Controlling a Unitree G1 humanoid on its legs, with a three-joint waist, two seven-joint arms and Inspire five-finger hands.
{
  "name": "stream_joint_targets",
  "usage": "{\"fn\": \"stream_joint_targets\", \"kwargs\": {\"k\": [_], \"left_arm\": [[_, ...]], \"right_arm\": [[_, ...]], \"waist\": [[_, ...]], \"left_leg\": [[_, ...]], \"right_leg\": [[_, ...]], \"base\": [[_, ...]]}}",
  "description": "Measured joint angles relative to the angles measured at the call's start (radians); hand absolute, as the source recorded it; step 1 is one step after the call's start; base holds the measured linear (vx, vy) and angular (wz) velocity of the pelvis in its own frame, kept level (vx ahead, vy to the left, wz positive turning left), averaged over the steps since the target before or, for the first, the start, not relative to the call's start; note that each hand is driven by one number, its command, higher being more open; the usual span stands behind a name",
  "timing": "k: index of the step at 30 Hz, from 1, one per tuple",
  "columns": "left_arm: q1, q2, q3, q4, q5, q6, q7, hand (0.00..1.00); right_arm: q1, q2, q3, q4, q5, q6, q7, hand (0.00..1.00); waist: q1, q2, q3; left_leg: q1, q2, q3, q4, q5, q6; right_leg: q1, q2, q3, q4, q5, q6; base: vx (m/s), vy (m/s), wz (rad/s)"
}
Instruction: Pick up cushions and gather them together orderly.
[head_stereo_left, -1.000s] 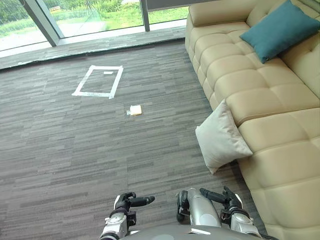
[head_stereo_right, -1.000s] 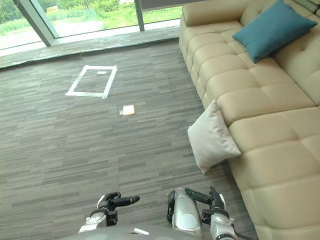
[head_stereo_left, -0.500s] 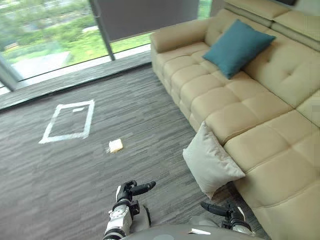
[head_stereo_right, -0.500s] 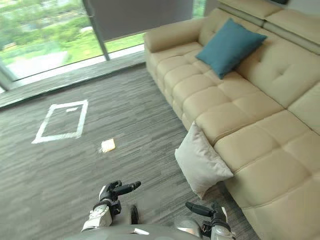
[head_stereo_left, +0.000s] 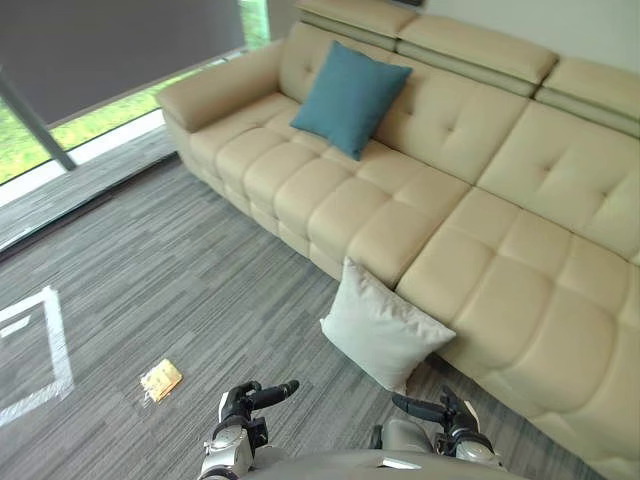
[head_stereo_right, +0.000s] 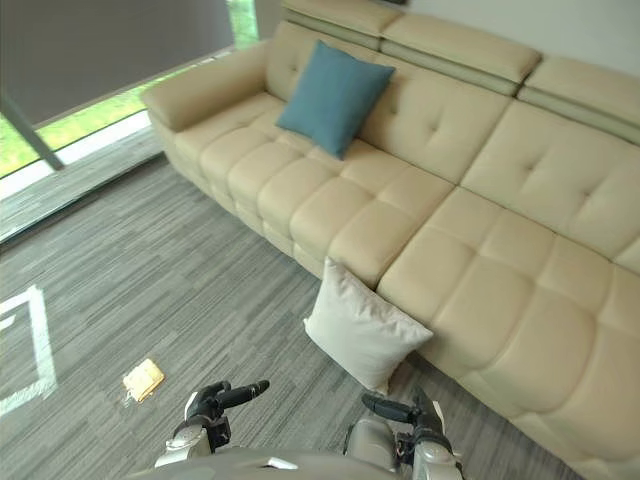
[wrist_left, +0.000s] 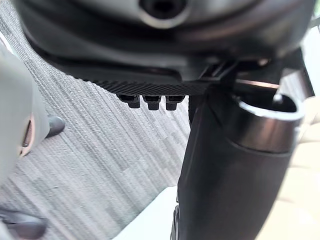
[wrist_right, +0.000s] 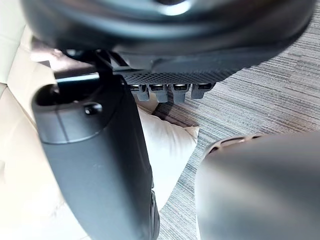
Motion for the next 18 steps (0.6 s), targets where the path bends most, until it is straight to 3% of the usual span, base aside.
{"fn": "stream_joint_targets", "kwargs": {"k": [2,4,6,8,10,13,14,15,17,18], "left_arm": [[0.003,-0.003,0.029,-0.036,0.008,0.000,-0.003,1.00],[0.004,-0.011,0.040,-0.053,0.008,0.001,-0.005,1.00],[0.004,-0.018,0.039,-0.063,0.008,0.000,-0.005,1.00],[0.004,-0.029,0.040,-0.085,0.008,-0.001,-0.007,1.00],[0.002,-0.038,0.040,-0.106,0.007,-0.007,-0.007,1.00],[0.003,-0.045,0.039,-0.117,0.006,-0.015,-0.006,1.00],[0.004,-0.048,0.039,-0.117,0.006,-0.019,-0.006,1.00],[0.007,-0.047,0.039,-0.110,0.006,-0.020,-0.006,1.00],[0.008,-0.029,0.040,-0.100,0.006,-0.022,-0.003,1.00],[0.007,-0.026,0.040,-0.099,0.006,-0.022,-0.003,1.00]], "right_arm": [[0.007,0.017,0.001,-0.010,0.009,0.002,-0.001,1.00],[0.011,0.020,-0.004,-0.022,0.017,0.004,-0.005,1.00],[0.022,0.021,-0.011,-0.027,0.019,0.005,-0.012,1.00],[0.032,0.026,-0.032,-0.033,0.019,0.006,-0.015,1.00],[0.043,0.026,-0.035,-0.043,0.019,0.012,-0.020,1.00],[0.057,0.019,-0.028,-0.045,0.019,0.018,-0.021,1.00],[0.062,0.016,-0.025,-0.046,0.018,0.019,-0.021,1.00],[0.075,0.021,-0.018,-0.045,0.018,0.021,-0.022,1.00],[0.092,0.036,0.011,-0.046,0.017,0.022,-0.020,1.00],[0.093,0.038,0.012,-0.045,0.017,0.023,-0.020,1.00]], "waist": [[0.005,-0.019,0.012],[0.007,-0.009,0.019],[0.011,-0.017,0.022],[0.022,-0.017,0.022],[0.033,-0.020,0.024],[0.034,-0.019,0.022],[0.037,-0.014,0.019],[0.043,-0.023,-0.003],[0.047,-0.064,-0.031],[0.047,-0.067,-0.033]], "left_leg": [[-0.098,0.088,-0.010,0.282,-0.019,-0.005],[-0.132,0.107,-0.044,0.376,-0.078,-0.004],[-0.171,0.085,-0.072,0.362,-0.126,0.007],[-0.230,0.041,-0.166,0.286,-0.136,0.015],[-0.304,-0.024,-0.335,0.191,-0.133,0.014],[-0.344,-0.067,-0.460,0.086,-0.098,0.015],[-0.340,-0.066,-0.462,0.083,-0.048,0.018],[-0.331,-0.073,-0.426,0.109,-0.026,0.044],[-0.321,-0.092,-0.353,0.121,-0.058,0.069],[-0.319,-0.095,-0.346,0.121,-0.060,0.073]], "right_leg": [[0.044,0.038,0.047,-0.048,-0.002,-0.003],[0.068,0.056,0.082,-0.058,-0.004,-0.008],[0.092,0.060,0.140,-0.065,-0.004,-0.008],[0.102,0.059,0.206,-0.072,-0.004,-0.004],[0.103,0.049,0.272,-0.071,-0.012,0.019],[0.102,0.041,0.359,-0.048,-0.045,0.073],[0.101,0.043,0.387,-0.033,-0.060,0.091],[0.099,0.034,0.439,-0.021,-0.081,0.115],[0.093,-0.002,0.495,-0.041,-0.073,0.139],[0.092,-0.007,0.500,-0.044,-0.070,0.144]], "base": [[0.13,-0.153,-0.42],[0.11,-0.017,-0.69],[0.11,0.085,-0.97],[0.09,0.116,-0.97],[0.14,0.192,-0.86],[0.20,0.257,-0.84],[0.31,0.387,-1.12],[0.24,0.277,-1.07],[0.29,0.317,-0.89],[0.26,0.254,-0.69]]}}
